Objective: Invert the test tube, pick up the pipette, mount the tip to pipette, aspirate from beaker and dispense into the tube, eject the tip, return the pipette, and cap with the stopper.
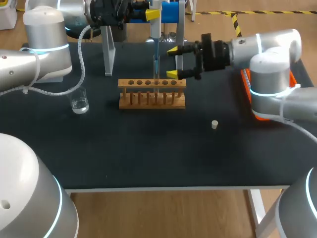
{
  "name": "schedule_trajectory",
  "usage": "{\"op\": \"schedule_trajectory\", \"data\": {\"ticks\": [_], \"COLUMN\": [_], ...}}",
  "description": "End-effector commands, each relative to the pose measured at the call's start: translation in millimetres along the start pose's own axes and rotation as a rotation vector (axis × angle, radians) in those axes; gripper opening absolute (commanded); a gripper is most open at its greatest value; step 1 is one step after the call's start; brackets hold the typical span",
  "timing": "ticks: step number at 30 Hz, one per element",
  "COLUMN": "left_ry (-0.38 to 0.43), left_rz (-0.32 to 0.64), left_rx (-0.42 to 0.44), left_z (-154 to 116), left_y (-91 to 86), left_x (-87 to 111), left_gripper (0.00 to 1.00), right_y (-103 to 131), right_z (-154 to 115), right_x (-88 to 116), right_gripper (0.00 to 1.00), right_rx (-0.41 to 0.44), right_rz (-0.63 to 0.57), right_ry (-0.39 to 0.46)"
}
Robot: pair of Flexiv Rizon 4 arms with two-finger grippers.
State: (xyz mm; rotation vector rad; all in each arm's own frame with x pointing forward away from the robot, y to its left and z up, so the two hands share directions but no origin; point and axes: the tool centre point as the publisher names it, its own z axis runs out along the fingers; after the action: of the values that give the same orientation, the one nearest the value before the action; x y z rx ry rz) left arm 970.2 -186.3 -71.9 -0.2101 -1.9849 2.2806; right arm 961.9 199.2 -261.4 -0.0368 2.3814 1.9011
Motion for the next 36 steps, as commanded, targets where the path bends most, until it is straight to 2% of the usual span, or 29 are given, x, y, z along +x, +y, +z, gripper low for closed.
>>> {"op": "schedule_trajectory", "data": {"ticks": [1, 9, 18, 32, 36], "left_ry": [0.004, 0.004, 0.004, 0.004, 0.004], "left_rz": [0.000, 0.000, 0.000, 0.000, 0.000], "left_rx": [-0.001, -0.001, -0.001, -0.001, -0.001], "left_z": [-0.4, -0.4, -0.4, -0.4, -0.4], "left_y": [-0.5, -0.5, -0.5, -0.5, -0.5], "left_x": [-1.3, -1.3, -1.3, -1.3, -1.3], "left_gripper": [0.00, 0.00, 0.00, 0.00, 0.00], "right_y": [-1.8, -2.4, -13.8, -28.7, -30.9], "right_z": [16.9, 35.2, 58.0, 74.0, 74.9], "right_x": [-10.2, -17.4, -24.2, -22.4, -22.3], "right_gripper": [1.00, 1.00, 1.00, 1.00, 1.00], "right_rx": [0.001, 0.017, 0.098, 0.209, 0.219], "right_rz": [0.008, 0.028, 0.030, 0.036, 0.034], "right_ry": [0.010, 0.006, -0.015, -0.047, -0.052]}}
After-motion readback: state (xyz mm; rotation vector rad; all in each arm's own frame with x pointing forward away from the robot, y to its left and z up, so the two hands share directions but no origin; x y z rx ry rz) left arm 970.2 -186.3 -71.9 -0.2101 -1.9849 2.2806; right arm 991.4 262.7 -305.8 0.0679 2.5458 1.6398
